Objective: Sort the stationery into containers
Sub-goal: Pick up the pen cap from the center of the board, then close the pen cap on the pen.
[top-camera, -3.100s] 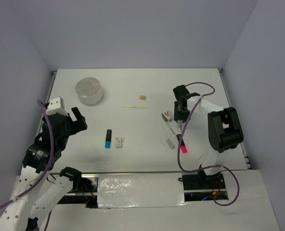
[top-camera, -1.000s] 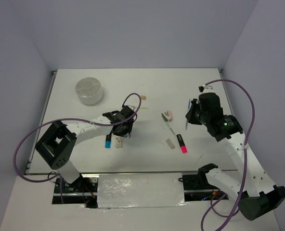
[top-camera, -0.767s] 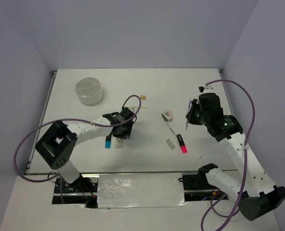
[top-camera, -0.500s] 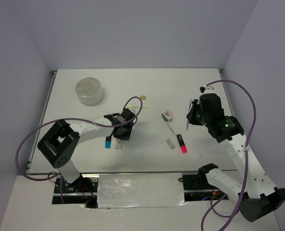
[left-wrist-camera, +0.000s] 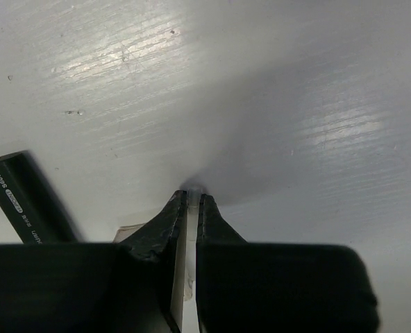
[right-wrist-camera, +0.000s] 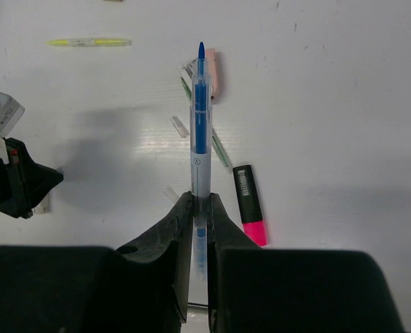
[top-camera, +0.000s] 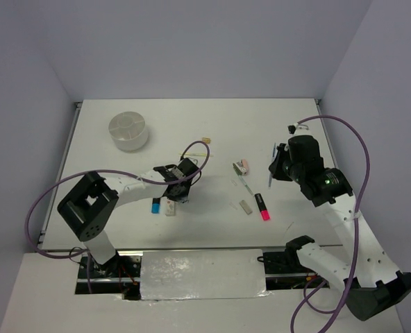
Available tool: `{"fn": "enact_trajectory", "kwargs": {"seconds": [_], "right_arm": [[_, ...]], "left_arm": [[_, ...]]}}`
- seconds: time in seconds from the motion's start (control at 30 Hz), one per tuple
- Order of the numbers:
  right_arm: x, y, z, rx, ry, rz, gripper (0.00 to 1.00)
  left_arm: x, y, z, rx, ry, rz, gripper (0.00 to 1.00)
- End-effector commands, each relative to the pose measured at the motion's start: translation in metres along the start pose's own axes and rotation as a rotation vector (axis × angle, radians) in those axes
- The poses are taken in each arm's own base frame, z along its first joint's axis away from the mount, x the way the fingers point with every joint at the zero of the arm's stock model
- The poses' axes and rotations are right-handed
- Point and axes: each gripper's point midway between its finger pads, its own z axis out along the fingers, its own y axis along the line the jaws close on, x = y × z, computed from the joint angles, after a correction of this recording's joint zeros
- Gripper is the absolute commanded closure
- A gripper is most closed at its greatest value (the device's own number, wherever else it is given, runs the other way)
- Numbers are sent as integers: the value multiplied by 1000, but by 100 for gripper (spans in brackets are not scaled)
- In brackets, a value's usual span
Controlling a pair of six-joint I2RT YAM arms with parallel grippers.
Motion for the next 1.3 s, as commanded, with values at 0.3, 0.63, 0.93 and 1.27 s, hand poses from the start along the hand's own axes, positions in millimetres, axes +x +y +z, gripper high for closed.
{"fn": "enact_trajectory", "kwargs": {"seconds": [0.3, 0.63, 0.93, 1.27], "right_arm": [[9, 77, -12, -440, -41, -66, 100], [36, 160, -36, -817, -70, -37, 100], [38, 216, -86, -1058, -123, 21, 100], [27, 238, -104, -1056, -181, 4, 100]], "left_arm": [[-61, -46, -52, 206, -157, -75, 100], [-188, -58, -280, 611, -856, -221, 100], [-169, -66, -359, 952, -1065, -211, 100], [-156, -53, -374, 990, -1136, -246, 100]]}}
